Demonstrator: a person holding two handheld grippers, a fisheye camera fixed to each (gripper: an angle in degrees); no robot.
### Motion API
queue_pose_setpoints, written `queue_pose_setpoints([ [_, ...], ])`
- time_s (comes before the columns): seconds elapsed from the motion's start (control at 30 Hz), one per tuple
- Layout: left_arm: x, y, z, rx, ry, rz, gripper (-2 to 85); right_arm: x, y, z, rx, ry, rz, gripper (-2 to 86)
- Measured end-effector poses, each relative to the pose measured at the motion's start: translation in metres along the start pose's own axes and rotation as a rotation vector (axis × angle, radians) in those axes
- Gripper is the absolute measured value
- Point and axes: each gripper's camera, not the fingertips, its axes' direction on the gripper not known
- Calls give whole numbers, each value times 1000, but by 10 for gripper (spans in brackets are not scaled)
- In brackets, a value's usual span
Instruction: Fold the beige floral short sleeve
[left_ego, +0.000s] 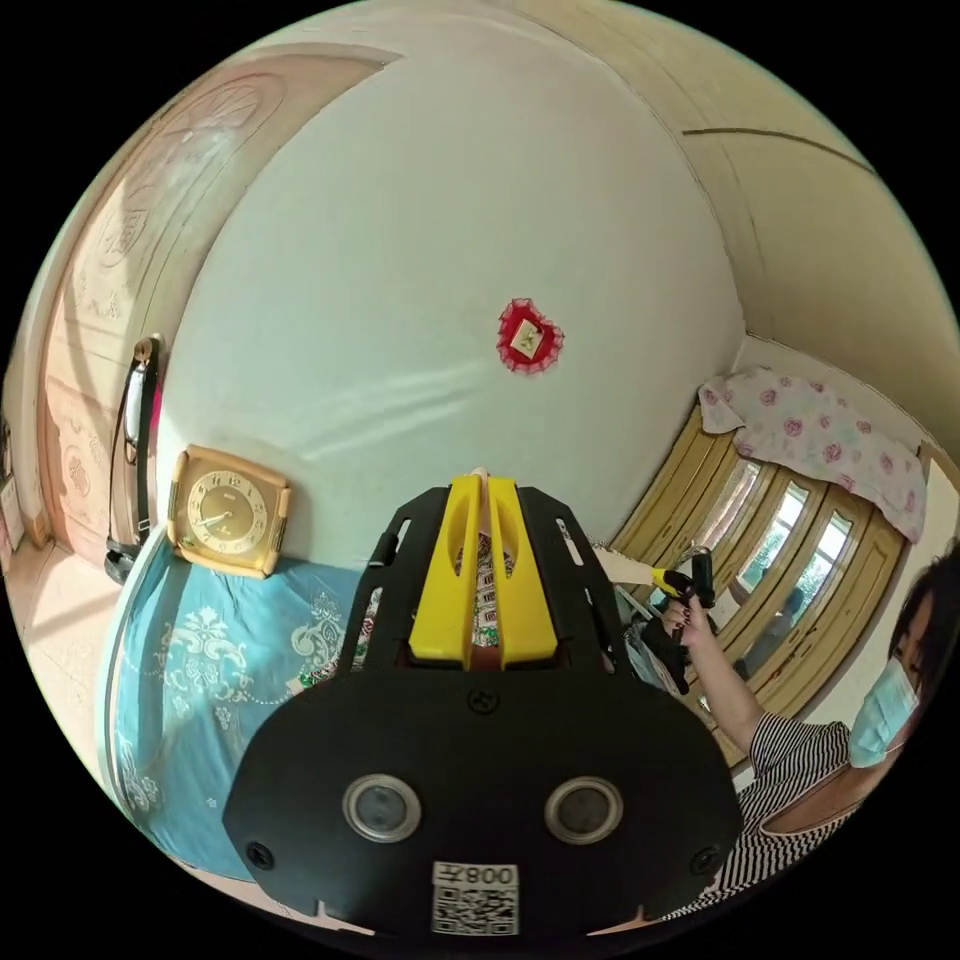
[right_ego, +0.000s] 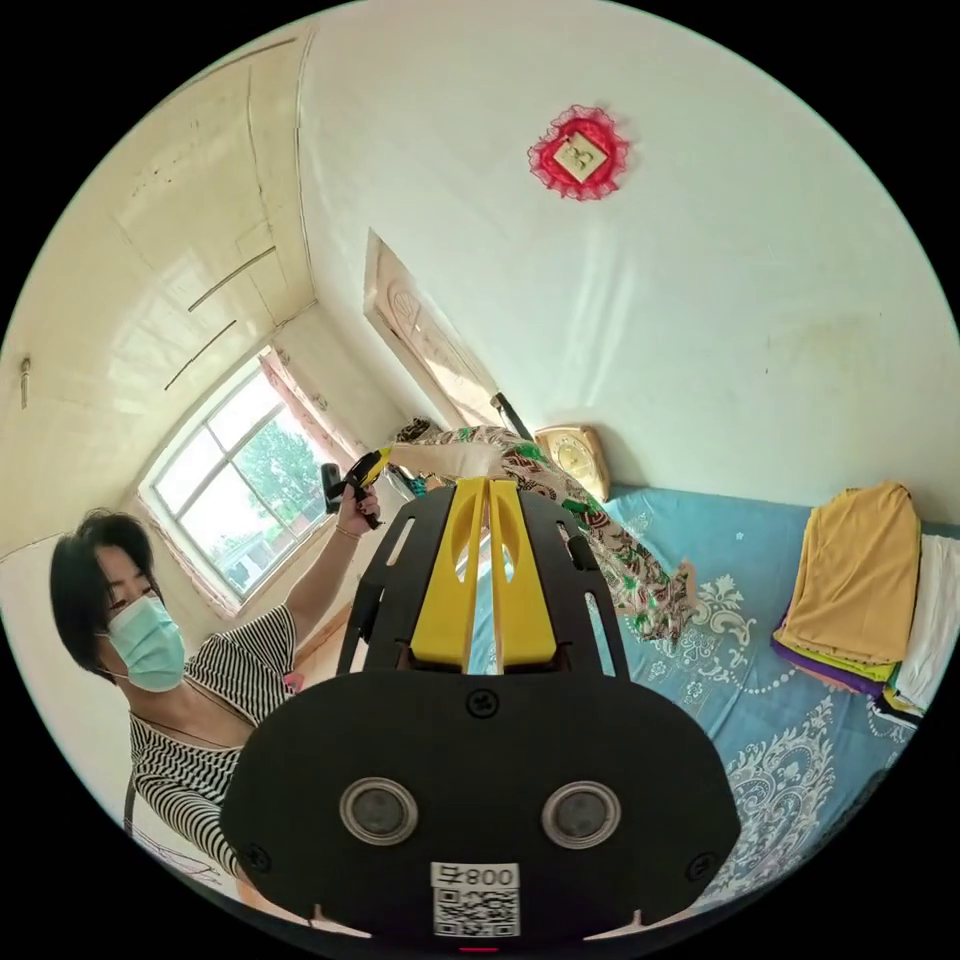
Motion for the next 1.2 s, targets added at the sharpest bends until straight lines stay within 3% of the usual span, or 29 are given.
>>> queue_pose_setpoints([
  [0.23,-6,95,-72,-150,-35,10,11,22,97,18,-80,-113,100,3],
  [0.57,-107,373,-72,-585,-117,-599,11,130,320,79,-372,-117,687,2],
  [0.67,-123,418,-63,-647,-125,-725,11,156,359,89,-475,-67,823,2],
  [0.83,-135,430,-47,-672,-126,-737,11,182,371,102,-569,-36,895,2],
  [1.2,-144,413,-13,-726,-113,-620,13,204,345,89,-625,-6,839,3],
])
